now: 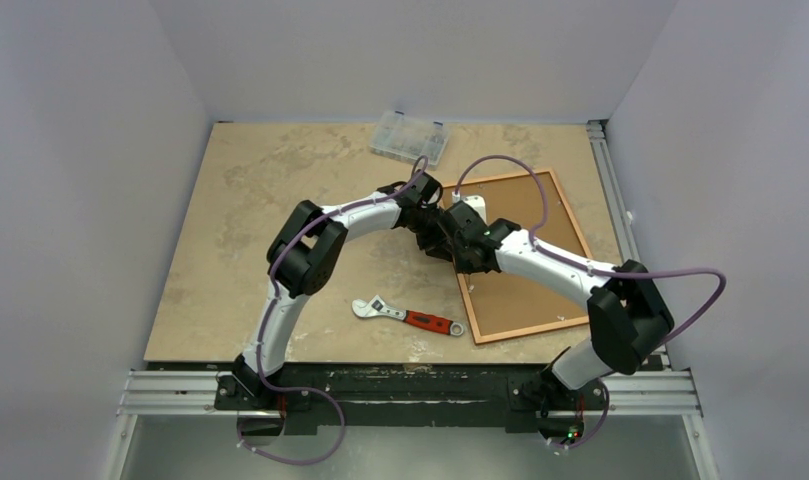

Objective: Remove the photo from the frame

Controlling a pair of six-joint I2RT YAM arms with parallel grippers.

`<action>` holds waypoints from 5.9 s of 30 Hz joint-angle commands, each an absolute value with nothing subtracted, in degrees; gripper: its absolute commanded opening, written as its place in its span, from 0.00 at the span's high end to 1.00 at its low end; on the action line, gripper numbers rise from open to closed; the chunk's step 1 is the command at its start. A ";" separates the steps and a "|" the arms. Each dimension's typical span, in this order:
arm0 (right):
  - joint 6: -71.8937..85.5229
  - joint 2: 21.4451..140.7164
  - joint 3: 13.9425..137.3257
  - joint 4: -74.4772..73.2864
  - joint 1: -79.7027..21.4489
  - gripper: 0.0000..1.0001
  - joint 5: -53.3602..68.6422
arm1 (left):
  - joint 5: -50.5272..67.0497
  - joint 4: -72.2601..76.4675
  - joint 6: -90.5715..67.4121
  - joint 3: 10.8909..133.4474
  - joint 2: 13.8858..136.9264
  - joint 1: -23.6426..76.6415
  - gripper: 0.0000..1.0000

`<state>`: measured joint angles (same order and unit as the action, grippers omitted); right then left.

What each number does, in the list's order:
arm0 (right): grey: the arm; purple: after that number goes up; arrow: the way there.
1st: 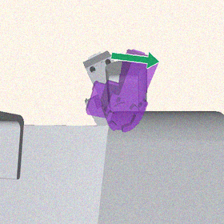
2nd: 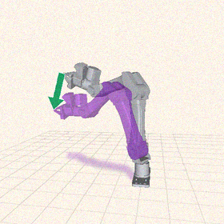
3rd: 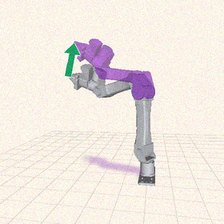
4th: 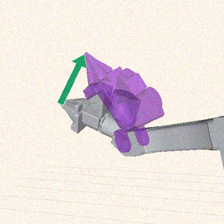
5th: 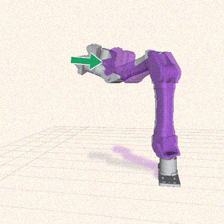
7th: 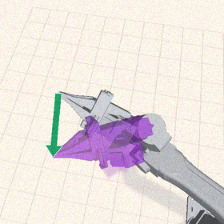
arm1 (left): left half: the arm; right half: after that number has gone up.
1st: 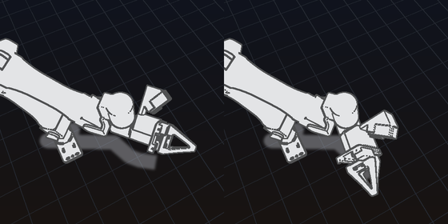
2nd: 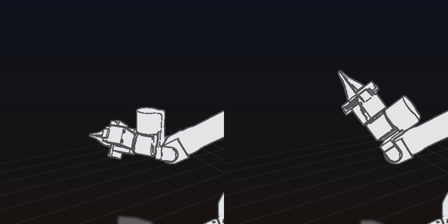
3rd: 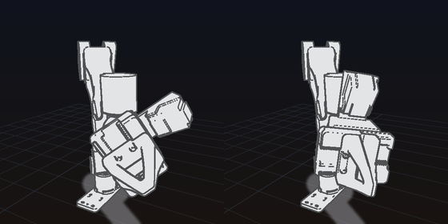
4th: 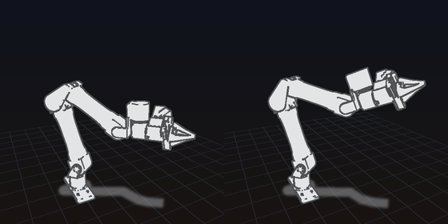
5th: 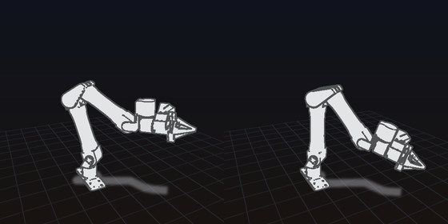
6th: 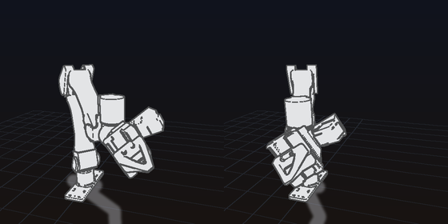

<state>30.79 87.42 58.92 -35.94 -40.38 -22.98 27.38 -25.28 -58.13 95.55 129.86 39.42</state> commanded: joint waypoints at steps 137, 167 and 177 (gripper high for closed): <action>40.79 42.71 50.80 -50.63 -41.08 1.00 -29.71 | 11.32 -52.74 -21.71 123.50 130.45 38.34 0.44; 40.25 40.45 50.23 -50.36 -41.08 1.00 -30.85 | 16.35 -6.83 -99.57 72.41 112.63 46.75 0.36; 39.73 39.64 49.91 -49.71 -41.13 1.00 -30.69 | 6.91 -23.83 -101.51 82.67 119.49 47.82 0.37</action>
<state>39.97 40.38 50.11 -51.46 -40.91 -29.04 13.37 -16.16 -99.59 77.87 118.17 48.03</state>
